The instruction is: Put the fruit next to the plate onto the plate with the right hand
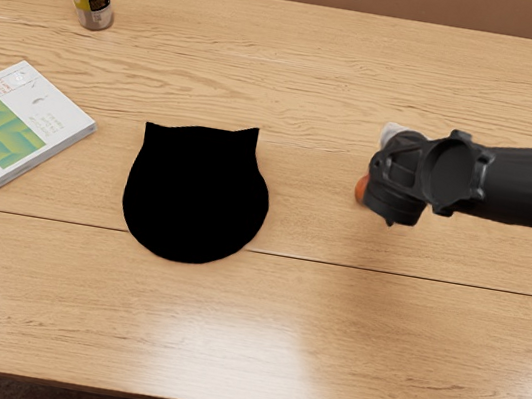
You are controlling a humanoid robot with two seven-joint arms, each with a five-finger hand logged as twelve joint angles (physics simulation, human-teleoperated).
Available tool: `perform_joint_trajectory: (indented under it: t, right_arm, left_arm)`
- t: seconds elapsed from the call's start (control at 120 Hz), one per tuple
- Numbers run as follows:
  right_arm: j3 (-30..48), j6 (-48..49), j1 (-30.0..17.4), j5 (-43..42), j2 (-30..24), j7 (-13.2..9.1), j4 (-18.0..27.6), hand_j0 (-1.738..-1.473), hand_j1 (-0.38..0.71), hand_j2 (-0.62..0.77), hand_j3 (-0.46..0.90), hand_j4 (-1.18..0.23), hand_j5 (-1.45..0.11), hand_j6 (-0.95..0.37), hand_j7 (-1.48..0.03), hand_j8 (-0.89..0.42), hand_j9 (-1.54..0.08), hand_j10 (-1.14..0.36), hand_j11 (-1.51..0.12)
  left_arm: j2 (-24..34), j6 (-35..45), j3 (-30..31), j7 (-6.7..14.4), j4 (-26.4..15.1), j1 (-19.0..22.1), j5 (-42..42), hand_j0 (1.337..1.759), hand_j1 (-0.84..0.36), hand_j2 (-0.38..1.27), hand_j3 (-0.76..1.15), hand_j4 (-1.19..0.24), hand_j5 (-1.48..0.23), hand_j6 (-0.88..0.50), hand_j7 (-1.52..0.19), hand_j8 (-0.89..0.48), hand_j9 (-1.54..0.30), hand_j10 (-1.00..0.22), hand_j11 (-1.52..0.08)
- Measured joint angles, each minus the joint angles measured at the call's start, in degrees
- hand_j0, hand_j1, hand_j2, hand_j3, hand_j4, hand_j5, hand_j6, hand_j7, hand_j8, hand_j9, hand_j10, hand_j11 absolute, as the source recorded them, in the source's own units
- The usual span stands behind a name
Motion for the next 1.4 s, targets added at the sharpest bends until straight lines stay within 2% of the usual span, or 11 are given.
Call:
perform_joint_trajectory:
  t: [0.242,0.517,0.667,0.967,1.133,1.258,1.4]
  right_arm:
    - [-0.02,-1.73,-3.27,-0.3,0.0,0.0,-4.26,-1.658,-0.35,0.0,0.0,0.0,0.0,0.0,0.0,0.0,0.0,0.0,0.0]
    - [4.6,-1.96,-4.51,-3.66,0.0,0.0,-4.83,-1.658,-0.35,0.0,0.0,0.0,0.0,0.0,0.0,0.0,0.0,0.0,0.0]
    - [4.11,-1.82,-5.47,-3.44,0.0,0.0,-7.44,-1.658,-0.35,0.0,0.0,0.0,0.0,0.0,0.0,0.0,0.0,0.0,0.0]
    - [9.45,-2.83,-7.09,-7.97,0.0,0.0,-5.05,-1.658,-0.35,0.0,0.0,0.0,0.0,0.0,0.0,0.0,0.0,0.0,0.0]
    - [10.07,-3.85,-8.54,-8.65,0.0,0.0,-4.8,-1.658,-0.24,-0.02,0.0,-0.09,-0.12,-0.09,-0.12,-0.09,-0.12,-0.09,-0.12]
    - [10.18,-3.45,-9.29,-8.78,0.0,0.0,-4.8,-1.658,-0.09,-0.04,0.0,-0.22,-0.28,-0.22,-0.28,-0.22,-0.28,-0.22,-0.28]
    - [10.21,-3.33,-9.54,-8.86,0.0,0.0,-4.8,-1.658,0.03,-0.06,0.0,-0.31,-0.41,-0.32,-0.41,-0.31,-0.41,-0.31,-0.41]
  left_arm:
    - [0.0,0.0,-0.01,0.0,0.01,0.0,0.0,1.658,0.33,0.0,0.0,-0.02,-0.02,-0.02,-0.02,-0.02,-0.02,-0.02,-0.02]
    - [0.0,0.0,0.04,0.01,0.0,0.0,0.0,1.658,0.33,0.0,0.0,-0.02,-0.02,-0.02,-0.02,-0.02,-0.02,-0.02,-0.02]
    - [0.0,0.0,0.04,0.0,0.01,0.0,0.0,1.658,0.33,0.0,0.0,-0.02,-0.02,-0.02,-0.02,-0.02,-0.02,-0.01,-0.02]
    - [0.0,0.0,0.02,0.0,0.01,0.09,0.0,1.658,0.33,0.0,0.0,-0.02,-0.02,-0.02,-0.02,-0.02,-0.02,-0.02,-0.02]
    - [0.0,0.0,0.04,-0.01,0.03,0.09,0.0,1.658,0.33,0.0,0.0,-0.02,-0.02,-0.02,-0.02,-0.02,-0.02,-0.02,-0.02]
    - [0.0,0.0,0.04,0.0,0.02,0.09,0.01,1.658,0.33,0.0,0.0,-0.02,-0.02,-0.02,-0.02,-0.02,-0.02,-0.01,-0.02]
    - [0.0,0.0,0.05,0.0,0.02,0.09,0.0,1.658,0.33,0.0,0.0,-0.02,-0.02,-0.02,-0.02,-0.02,-0.02,-0.01,-0.02]
